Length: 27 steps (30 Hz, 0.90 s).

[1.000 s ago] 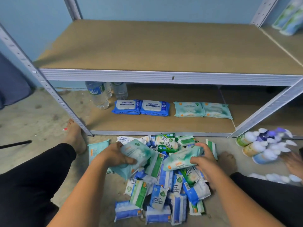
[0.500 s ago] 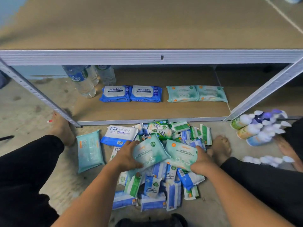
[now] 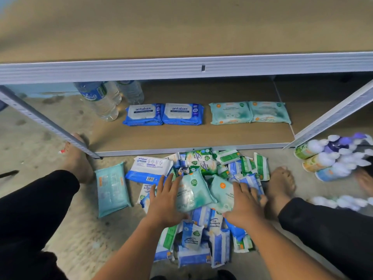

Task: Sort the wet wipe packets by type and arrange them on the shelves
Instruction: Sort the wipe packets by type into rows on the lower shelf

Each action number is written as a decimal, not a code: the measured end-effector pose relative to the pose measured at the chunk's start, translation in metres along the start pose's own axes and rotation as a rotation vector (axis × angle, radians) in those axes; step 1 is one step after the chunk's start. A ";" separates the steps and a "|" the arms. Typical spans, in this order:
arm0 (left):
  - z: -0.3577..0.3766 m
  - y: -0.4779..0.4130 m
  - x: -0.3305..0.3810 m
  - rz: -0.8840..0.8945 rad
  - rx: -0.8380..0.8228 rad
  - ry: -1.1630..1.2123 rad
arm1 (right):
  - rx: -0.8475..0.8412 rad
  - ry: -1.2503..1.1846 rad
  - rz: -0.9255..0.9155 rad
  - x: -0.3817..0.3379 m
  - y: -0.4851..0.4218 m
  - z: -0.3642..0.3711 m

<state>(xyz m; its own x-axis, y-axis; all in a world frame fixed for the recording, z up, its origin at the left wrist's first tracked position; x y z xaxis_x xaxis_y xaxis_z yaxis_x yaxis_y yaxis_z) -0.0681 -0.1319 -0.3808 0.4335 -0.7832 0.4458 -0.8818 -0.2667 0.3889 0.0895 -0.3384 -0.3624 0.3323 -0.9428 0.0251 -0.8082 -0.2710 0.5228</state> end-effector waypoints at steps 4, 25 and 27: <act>-0.007 -0.006 0.007 0.042 0.057 0.010 | 0.037 0.056 -0.027 0.003 -0.001 -0.008; -0.123 -0.111 0.080 0.222 0.142 0.047 | 0.253 0.067 -0.067 0.056 -0.063 -0.190; -0.135 -0.138 0.092 0.237 0.135 -0.016 | 0.285 0.087 -0.054 0.065 -0.083 -0.213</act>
<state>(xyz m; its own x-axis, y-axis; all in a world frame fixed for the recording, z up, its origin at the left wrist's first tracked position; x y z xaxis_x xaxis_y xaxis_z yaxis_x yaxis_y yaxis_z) 0.1179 -0.0916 -0.2849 0.2102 -0.8411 0.4984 -0.9755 -0.1467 0.1637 0.2819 -0.3356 -0.2228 0.4087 -0.9088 0.0833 -0.8882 -0.3751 0.2654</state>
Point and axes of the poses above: each hand's wrist, its own y-axis away from the middle knuckle, its own z-axis out of the palm, x = y × z, the point moved 3 cm from there along -y, towards the middle knuckle, and after that the axes turned 10 degrees about z, right-handed, at the moved point
